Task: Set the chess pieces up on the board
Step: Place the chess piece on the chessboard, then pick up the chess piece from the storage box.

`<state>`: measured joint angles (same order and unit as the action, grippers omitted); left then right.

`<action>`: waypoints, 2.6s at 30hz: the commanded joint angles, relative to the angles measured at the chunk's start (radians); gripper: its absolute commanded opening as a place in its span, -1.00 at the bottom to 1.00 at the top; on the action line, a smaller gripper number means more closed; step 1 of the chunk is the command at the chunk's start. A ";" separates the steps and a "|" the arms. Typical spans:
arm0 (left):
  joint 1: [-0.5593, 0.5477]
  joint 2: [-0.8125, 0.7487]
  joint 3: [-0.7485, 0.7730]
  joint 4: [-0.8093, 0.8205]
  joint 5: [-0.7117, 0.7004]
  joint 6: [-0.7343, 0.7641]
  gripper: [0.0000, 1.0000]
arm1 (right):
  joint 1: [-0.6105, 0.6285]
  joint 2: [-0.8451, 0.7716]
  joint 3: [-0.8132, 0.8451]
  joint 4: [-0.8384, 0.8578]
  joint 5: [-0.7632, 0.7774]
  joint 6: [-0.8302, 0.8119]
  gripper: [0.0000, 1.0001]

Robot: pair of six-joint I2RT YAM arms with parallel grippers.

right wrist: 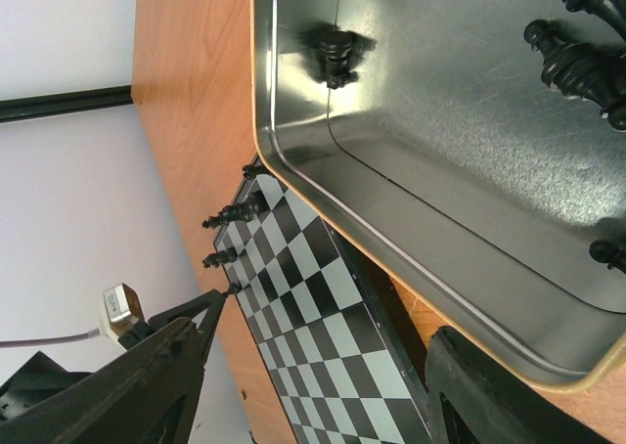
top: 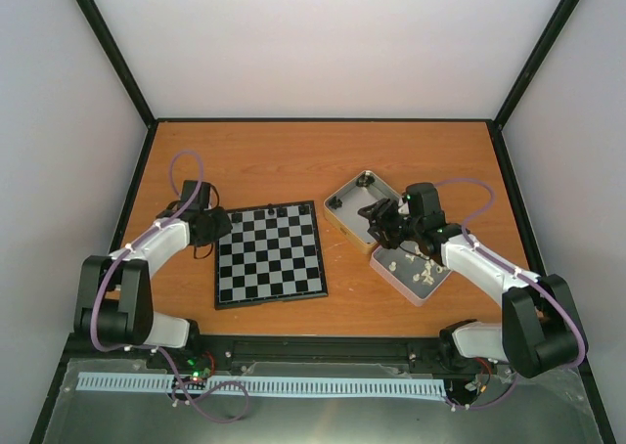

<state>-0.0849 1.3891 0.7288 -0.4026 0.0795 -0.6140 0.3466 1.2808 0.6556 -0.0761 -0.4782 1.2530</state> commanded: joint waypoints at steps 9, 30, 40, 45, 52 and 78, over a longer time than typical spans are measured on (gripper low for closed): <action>0.011 0.035 0.041 0.033 -0.011 0.020 -0.74 | -0.008 -0.026 0.013 -0.007 0.021 -0.013 0.25; 0.011 -0.325 0.121 -0.100 0.017 0.048 -0.04 | 0.022 0.179 0.349 -0.401 0.482 -0.618 0.16; 0.011 -0.407 0.120 -0.046 0.100 0.103 0.03 | 0.104 0.533 0.636 -0.689 0.685 -0.789 -0.36; 0.010 -0.396 0.085 -0.014 0.135 0.107 0.03 | 0.111 0.583 0.652 -0.715 0.694 -0.801 -0.41; 0.011 -0.383 0.075 -0.012 0.141 0.121 0.03 | 0.111 0.646 0.654 -0.685 0.683 -0.821 -0.37; -0.072 -0.370 -0.044 0.290 0.498 0.074 0.14 | 0.106 0.357 0.440 -0.277 0.471 -0.528 -0.60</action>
<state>-0.1013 1.0115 0.7029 -0.2653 0.4812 -0.5144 0.4534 1.7382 1.1629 -0.5091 0.0906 0.5690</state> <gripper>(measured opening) 0.550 0.201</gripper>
